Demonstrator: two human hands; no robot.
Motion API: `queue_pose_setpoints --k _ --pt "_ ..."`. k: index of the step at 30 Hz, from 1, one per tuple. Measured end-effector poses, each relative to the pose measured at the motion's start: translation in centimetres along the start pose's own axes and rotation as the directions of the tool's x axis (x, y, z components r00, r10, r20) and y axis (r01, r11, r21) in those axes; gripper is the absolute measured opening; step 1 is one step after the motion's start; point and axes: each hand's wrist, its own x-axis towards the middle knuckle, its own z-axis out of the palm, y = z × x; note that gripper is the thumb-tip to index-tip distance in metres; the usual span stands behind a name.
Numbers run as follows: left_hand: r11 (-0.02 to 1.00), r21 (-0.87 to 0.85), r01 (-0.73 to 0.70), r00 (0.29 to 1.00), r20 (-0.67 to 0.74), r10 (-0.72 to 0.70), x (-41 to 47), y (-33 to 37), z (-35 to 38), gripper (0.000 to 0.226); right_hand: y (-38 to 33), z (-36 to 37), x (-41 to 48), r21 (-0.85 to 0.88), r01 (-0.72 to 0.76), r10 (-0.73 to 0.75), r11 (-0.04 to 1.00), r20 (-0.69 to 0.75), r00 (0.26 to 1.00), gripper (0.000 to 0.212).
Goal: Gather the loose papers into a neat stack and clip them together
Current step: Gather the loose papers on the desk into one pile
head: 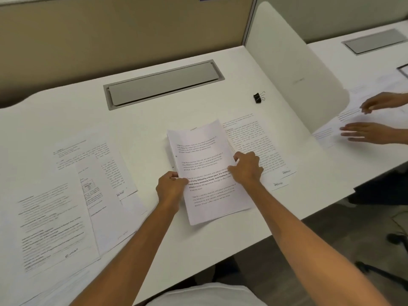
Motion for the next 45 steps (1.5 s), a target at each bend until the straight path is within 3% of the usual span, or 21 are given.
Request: queue_pose_setpoints --k 3,8,10,17,24,29,31,33,37,41,45 --pt "1.000 -0.021 0.003 0.999 -0.039 -0.003 0.0 0.7 1.3 0.016 -0.1 -0.9 1.4 0.028 -0.012 0.011 1.000 0.048 0.999 0.033" --pt "1.000 -0.023 0.005 0.998 -0.061 -0.007 0.4 1.1 2.3 0.012 -0.8 -1.8 2.5 0.112 -0.092 0.074 0.989 0.161 0.984 0.082" --pt "0.999 -0.032 0.010 0.995 -0.098 -0.013 0.7 1.1 2.8 0.012 -0.8 -2.3 3.4 0.152 -0.125 0.093 0.980 0.200 0.975 0.088" --pt "0.993 -0.111 0.049 0.993 -0.106 -0.061 0.7 1.3 2.7 0.013 -0.1 -2.4 5.2 0.431 -0.154 -0.016 0.889 0.365 0.931 0.041" --pt "0.989 -0.130 0.068 0.993 -0.083 -0.079 0.9 0.8 2.2 0.025 0.5 -3.1 5.6 0.582 -0.042 -0.228 0.812 0.382 0.896 0.043" --pt "0.990 -0.139 -0.027 0.997 -0.077 0.017 0.4 0.7 2.5 0.052 2.2 -5.2 6.5 0.719 -0.145 -0.270 0.680 0.429 0.862 0.042" --pt "0.981 -0.187 -0.045 0.999 -0.025 0.041 0.3 1.2 3.2 0.043 3.2 -6.1 6.9 0.747 -0.132 -0.303 0.652 0.416 0.857 0.043" --pt "0.984 -0.159 -0.080 0.997 0.000 0.081 0.1 1.6 4.4 0.027 4.2 -7.0 7.2 0.748 -0.080 -0.317 0.658 0.372 0.872 0.042" --pt "0.990 -0.052 -0.134 0.991 -0.018 0.133 -0.2 2.5 7.7 0.020 6.1 -8.0 8.0 0.660 0.010 -0.252 0.751 0.273 0.928 0.038" --pt "0.987 -0.008 -0.159 0.987 0.023 0.159 -0.6 3.1 11.5 0.018 7.4 -8.4 8.9 0.428 0.046 -0.128 0.903 0.165 0.978 0.028" --pt "0.988 0.068 -0.139 0.990 -0.011 0.140 -0.9 3.2 14.3 0.019 7.9 -8.8 9.6 0.245 0.011 -0.039 0.969 0.112 0.993 0.021"
